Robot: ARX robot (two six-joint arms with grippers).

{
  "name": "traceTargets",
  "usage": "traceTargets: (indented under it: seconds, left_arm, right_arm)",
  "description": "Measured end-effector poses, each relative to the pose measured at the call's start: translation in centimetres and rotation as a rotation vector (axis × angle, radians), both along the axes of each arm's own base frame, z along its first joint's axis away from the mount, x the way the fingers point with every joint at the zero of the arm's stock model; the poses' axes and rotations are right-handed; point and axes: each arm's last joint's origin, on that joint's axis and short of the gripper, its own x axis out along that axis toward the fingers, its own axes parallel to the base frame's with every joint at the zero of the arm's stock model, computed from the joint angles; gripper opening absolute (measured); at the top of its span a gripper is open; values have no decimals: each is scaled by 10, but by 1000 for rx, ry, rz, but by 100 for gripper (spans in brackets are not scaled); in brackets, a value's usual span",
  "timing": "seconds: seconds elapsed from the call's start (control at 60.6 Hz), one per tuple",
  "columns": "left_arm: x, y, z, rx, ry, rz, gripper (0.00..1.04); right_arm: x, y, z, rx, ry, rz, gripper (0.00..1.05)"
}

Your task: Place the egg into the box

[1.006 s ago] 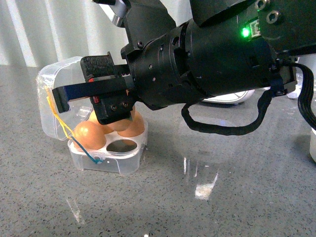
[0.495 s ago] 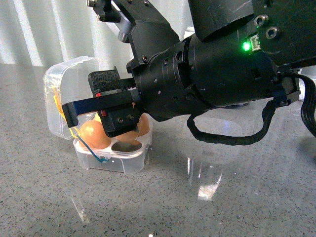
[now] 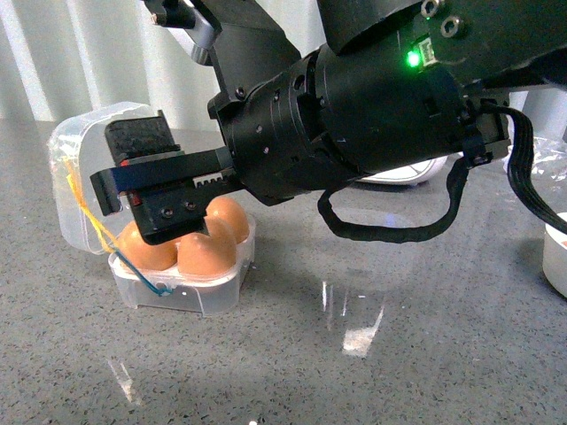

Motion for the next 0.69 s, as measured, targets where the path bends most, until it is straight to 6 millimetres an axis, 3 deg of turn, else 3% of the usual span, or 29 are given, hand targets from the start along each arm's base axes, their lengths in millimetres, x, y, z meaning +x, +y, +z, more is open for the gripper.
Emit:
traceTargets:
  seconds: [0.115,0.445,0.544,0.693]
  left_arm:
    - [0,0,0,0,0,0,98]
    - [0,0,0,0,0,0,98]
    - [0,0,0,0,0,0,98]
    - [0,0,0,0,0,0,98]
  right_arm:
    - [0,0,0,-2,3,0,100]
    - [1,-11,13,14,-31,-37,98]
    - [-1,-26,30,46,-75,-71,98]
    - [-8,-66,52,86,-154,-187,98]
